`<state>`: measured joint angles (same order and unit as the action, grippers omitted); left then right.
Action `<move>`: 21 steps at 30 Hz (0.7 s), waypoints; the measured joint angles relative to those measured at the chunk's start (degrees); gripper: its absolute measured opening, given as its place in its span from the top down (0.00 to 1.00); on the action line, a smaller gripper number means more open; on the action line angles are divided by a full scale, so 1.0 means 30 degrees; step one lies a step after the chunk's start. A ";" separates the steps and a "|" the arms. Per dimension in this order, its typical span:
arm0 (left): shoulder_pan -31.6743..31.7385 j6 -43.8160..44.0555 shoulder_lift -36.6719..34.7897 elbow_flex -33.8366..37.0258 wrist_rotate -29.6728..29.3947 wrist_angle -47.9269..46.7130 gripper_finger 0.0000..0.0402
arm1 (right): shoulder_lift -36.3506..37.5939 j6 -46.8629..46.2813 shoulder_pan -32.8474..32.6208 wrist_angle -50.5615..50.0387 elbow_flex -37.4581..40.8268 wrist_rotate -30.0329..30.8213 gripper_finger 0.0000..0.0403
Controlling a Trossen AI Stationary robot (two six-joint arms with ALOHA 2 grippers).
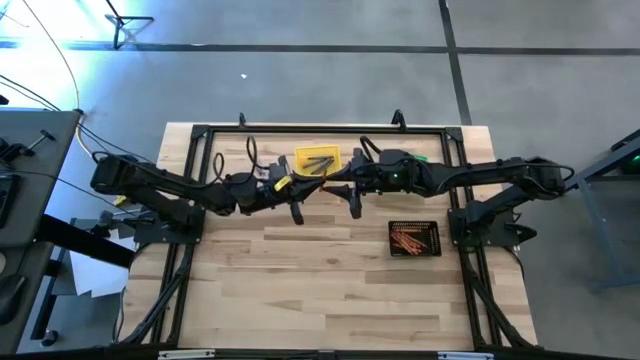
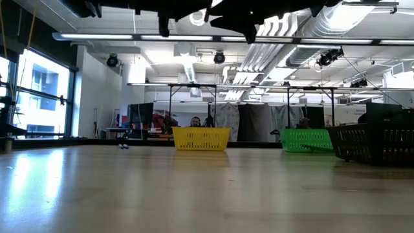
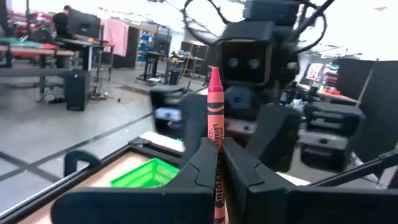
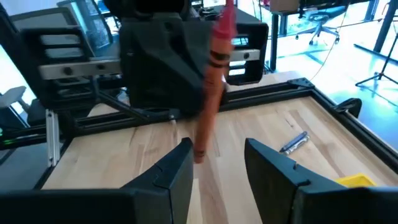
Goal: Sort crayons
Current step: Put the orange crayon into the black basket
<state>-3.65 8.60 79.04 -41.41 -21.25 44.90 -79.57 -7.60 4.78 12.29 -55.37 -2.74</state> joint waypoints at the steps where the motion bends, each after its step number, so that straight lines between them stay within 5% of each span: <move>1: -0.0098 -0.0209 0.0158 -0.0248 0.0007 0.0008 1.00 | 0.0000 -0.0023 -0.0007 0.0007 0.0000 0.0000 0.65; 16: -0.0250 -0.0961 0.2012 -0.2339 0.1034 -0.0032 1.00 | 0.0000 0.0008 -0.0364 0.0825 0.0000 -0.0168 0.66; 21: -0.0250 -0.0961 0.2005 -0.2447 0.0983 -0.0193 1.00 | 0.0000 -0.0524 -0.0365 0.0933 0.0000 -0.0210 0.81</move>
<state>-4.40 5.72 85.06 -48.75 -18.31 44.31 -79.57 -9.17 3.68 15.09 -55.37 -3.37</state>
